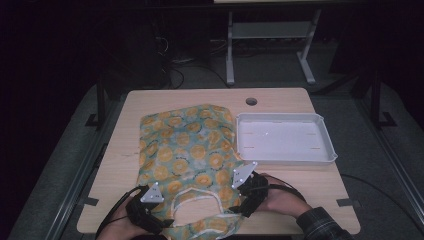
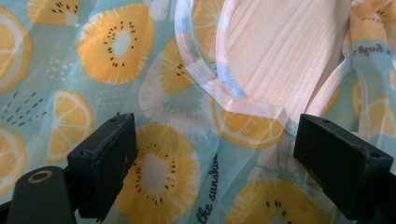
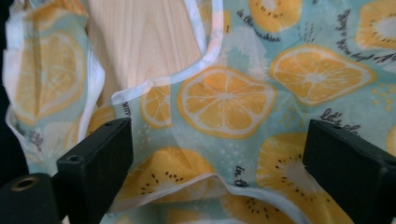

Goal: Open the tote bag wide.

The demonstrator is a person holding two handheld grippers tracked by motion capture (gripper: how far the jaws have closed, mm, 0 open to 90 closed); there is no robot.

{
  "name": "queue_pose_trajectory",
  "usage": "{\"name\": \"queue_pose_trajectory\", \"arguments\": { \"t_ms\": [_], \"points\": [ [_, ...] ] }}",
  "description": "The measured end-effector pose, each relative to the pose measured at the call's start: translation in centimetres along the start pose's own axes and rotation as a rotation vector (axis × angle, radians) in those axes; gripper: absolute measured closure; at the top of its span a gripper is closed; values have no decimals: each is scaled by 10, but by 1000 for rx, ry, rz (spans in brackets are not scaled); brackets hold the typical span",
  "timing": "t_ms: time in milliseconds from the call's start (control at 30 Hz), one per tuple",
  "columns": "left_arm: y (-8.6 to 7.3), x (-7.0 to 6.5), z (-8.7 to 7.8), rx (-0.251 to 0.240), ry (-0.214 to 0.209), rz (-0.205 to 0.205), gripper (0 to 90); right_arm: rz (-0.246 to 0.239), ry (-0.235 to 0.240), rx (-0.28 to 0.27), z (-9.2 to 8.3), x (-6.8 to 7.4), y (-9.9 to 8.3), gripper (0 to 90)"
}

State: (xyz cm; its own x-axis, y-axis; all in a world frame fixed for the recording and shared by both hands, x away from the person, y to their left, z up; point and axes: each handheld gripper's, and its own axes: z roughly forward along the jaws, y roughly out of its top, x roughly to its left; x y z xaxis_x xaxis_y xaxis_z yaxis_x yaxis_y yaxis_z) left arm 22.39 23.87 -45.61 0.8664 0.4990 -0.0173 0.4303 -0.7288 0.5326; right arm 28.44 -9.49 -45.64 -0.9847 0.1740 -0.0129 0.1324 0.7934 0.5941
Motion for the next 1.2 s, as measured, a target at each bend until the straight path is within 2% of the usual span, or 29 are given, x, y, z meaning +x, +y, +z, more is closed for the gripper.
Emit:
{"name": "queue_pose_trajectory", "arguments": {
  "t_ms": [33,300,467,600,933,1200],
  "points": [
    [0,0,0,3,5,12,123,2,4,7,1,1,0,76],
    [-2,1,-1,-11,2,14,150,-10,19,47,8,2,-4,71],
    [-3,3,-3,-16,6,7,193,-12,19,38,8,2,-5,93],
    [-4,7,-5,-26,13,4,282,-9,18,32,6,0,-3,181],
    [-4,16,-8,-43,19,-16,547,17,7,9,3,-6,0,505],
    [-3,22,-9,-45,21,-20,720,9,7,9,4,-10,4,737]
  ]
}}
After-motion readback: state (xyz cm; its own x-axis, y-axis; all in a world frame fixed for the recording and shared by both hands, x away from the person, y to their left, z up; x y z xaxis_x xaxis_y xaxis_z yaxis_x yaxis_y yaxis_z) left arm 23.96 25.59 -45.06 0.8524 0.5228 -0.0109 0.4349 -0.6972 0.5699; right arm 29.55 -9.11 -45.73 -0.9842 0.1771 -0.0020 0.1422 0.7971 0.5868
